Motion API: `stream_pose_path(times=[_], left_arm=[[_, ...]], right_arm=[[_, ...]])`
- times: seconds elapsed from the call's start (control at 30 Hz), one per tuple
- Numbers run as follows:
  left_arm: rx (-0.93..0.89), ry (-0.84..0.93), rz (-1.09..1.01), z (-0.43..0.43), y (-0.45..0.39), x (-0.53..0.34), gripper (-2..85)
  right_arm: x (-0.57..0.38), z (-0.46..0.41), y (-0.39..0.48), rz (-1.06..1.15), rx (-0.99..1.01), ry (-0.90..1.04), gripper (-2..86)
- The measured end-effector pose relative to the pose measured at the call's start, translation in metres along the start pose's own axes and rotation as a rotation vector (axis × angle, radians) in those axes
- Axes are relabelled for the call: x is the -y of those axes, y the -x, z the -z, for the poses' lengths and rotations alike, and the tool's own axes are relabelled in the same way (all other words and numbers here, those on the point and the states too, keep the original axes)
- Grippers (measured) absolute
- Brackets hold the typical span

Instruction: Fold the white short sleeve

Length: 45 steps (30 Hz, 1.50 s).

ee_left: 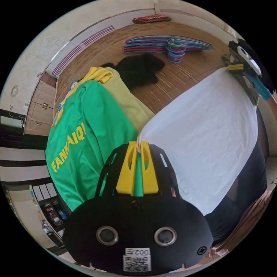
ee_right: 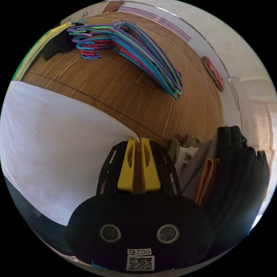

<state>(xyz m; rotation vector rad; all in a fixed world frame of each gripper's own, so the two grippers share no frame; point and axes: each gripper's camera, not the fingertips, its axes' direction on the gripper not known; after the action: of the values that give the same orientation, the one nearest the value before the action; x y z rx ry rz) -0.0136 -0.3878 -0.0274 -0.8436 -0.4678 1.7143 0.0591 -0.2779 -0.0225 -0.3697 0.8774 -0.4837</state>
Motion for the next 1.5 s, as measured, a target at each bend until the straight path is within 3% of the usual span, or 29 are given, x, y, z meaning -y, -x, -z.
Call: stream_pose_path(times=[0.3,0.5,0.77,1.07,1.5], left_arm=[[-0.027,-0.075,0.134,0.010,0.040,-0.007,-0.9],[-0.071,-0.185,0.134,0.031,0.021,-0.046,-0.3],[-0.221,-0.197,-0.003,0.024,-0.043,-0.130,6.6],[-0.330,-0.123,-0.028,-0.031,-0.094,-0.193,11.2],[-0.318,-0.116,-0.024,-0.069,-0.116,-0.196,2.8]], right_arm=[[-0.008,-0.006,-0.016,-0.039,-0.093,-0.057,1.2],[-0.057,0.026,-0.003,-0.059,-0.078,-0.235,3.7],[-0.178,0.055,0.032,0.049,0.145,-0.403,4.6],[-0.299,0.008,0.035,0.070,0.346,-0.335,10.4],[-0.334,-0.068,0.039,0.070,0.425,-0.222,10.6]])
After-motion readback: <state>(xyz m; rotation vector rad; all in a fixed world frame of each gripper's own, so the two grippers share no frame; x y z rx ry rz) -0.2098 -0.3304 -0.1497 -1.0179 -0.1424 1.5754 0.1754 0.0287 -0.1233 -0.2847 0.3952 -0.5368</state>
